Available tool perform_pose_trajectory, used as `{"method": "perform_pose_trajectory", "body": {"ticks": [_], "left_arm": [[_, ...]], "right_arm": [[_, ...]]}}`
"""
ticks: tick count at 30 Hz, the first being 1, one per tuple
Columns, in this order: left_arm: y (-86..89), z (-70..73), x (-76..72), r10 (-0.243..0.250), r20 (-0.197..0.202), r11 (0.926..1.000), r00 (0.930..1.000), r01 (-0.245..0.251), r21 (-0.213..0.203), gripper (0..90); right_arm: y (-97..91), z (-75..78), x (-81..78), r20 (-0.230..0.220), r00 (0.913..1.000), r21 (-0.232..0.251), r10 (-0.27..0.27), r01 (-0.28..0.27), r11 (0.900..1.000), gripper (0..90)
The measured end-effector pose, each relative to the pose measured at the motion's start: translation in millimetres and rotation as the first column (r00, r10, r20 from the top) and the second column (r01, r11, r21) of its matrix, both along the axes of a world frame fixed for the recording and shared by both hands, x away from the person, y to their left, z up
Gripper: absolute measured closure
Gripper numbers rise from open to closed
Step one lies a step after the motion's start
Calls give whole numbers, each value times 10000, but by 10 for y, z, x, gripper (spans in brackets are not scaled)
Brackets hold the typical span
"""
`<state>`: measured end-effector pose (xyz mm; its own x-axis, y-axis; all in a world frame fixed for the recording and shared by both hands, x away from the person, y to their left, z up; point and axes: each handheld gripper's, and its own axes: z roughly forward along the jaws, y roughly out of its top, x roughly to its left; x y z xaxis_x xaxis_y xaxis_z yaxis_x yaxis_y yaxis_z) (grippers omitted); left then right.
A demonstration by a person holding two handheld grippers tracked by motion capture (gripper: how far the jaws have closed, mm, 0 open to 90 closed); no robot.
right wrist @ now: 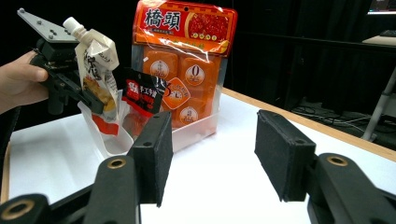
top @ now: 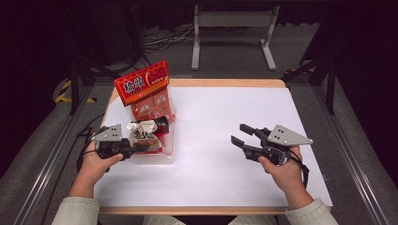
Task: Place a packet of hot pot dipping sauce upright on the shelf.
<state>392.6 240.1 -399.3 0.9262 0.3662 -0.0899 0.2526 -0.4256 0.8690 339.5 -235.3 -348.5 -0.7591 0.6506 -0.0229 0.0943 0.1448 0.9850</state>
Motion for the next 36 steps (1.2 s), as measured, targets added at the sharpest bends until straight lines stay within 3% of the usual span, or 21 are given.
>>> {"method": "perform_pose_trajectory", "body": {"ticks": [9, 17, 21, 25, 29, 31, 32, 33, 36], "left_arm": [[-6, -46, 6, 67, -70, 9992, 10000, -65, 396, 878], [20, -80, 14, 166, -150, 9991, 9998, -160, 389, 873], [40, -79, 8, 211, -9, 9998, 9998, -211, 32, 828], [50, -60, 7, 399, 118, 9983, 9991, -393, -424, 689], [51, -34, -1, 458, 172, 9966, 9988, -445, -687, 710], [44, -29, 2, 459, 209, 9971, 9987, -445, -617, 750], [20, -27, -1, 418, 192, 9984, 9989, -410, -385, 750], [-4, -27, -1, 346, 131, 9993, 9993, -344, -149, 875], [-72, -34, 8, 388, 197, 9983, 9991, -396, 417, 900]], "right_arm": [[11, -13, 3, -61, 10000, 42, 56, -56, 10000, 470], [34, -34, 10, -116, 9999, 21, 107, -107, 9999, 468], [43, -38, 9, -143, 9998, 48, 157, -156, 9999, 460], [60, -50, 11, -166, 9997, 85, 181, -179, 9998, 448], [62, -56, 15, -180, 9997, 95, 185, -183, 9998, 441], [62, -59, 19, -191, 9996, 119, 187, -184, 9998, 441], [62, -62, 21, -196, 9996, 126, 200, -197, 9997, 440], [65, -66, 23, -206, 9996, 132, 200, -197, 9997, 437], [69, -73, 26, -215, 9996, 108, 198, -195, 9998, 436]]}}
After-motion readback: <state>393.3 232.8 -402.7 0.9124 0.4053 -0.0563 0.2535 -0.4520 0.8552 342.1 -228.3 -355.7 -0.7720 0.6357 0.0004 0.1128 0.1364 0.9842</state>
